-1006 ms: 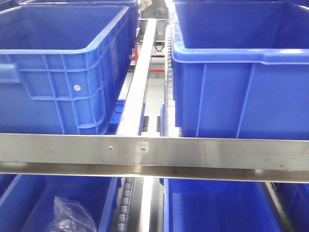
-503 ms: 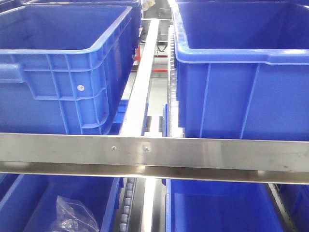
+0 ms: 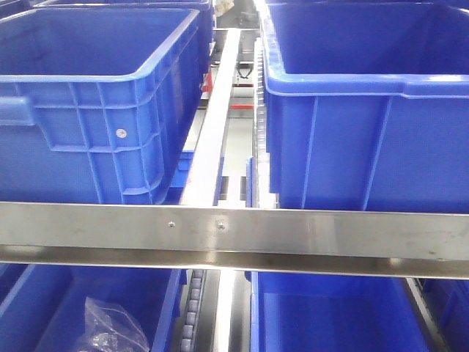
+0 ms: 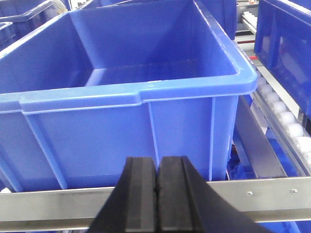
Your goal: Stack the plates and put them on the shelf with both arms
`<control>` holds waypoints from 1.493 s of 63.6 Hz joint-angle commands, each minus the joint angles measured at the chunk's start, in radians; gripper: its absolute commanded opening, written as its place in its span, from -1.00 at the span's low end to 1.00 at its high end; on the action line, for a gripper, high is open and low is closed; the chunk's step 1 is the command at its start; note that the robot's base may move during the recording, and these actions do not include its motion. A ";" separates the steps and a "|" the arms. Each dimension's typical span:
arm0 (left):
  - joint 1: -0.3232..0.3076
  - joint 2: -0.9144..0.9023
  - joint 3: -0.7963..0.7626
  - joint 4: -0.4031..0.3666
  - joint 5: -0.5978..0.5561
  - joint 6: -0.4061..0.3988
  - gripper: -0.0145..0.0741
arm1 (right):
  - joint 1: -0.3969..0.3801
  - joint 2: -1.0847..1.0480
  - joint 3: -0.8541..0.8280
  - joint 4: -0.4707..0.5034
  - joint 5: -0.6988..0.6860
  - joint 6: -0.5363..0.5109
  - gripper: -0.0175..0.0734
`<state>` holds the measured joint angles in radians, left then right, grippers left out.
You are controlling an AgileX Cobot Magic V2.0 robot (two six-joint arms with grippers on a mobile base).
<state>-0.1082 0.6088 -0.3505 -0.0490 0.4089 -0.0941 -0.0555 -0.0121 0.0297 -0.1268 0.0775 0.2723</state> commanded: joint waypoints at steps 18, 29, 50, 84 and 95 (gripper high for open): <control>0.006 -0.064 -0.030 0.059 -0.064 -0.006 -0.48 | -0.003 -0.014 0.000 0.001 -0.083 -0.010 -0.56; 0.025 -0.298 0.028 0.094 -0.078 -0.006 -0.48 | -0.003 -0.014 0.000 0.001 -0.083 -0.010 -0.56; 0.028 -0.633 0.339 0.082 -0.420 -0.006 -0.48 | -0.003 -0.014 0.000 0.001 -0.083 -0.010 -0.56; 0.021 -0.635 0.360 0.062 -0.451 -0.006 -0.48 | -0.003 -0.012 0.000 0.001 -0.077 -0.010 -0.56; 0.021 -0.635 0.360 0.049 -0.446 -0.008 -0.48 | -0.003 -0.012 0.000 0.001 -0.077 -0.010 -0.56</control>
<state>-0.0823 -0.0052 0.0091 0.0099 0.0492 -0.0941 -0.0555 -0.0121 0.0297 -0.1252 0.0858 0.2719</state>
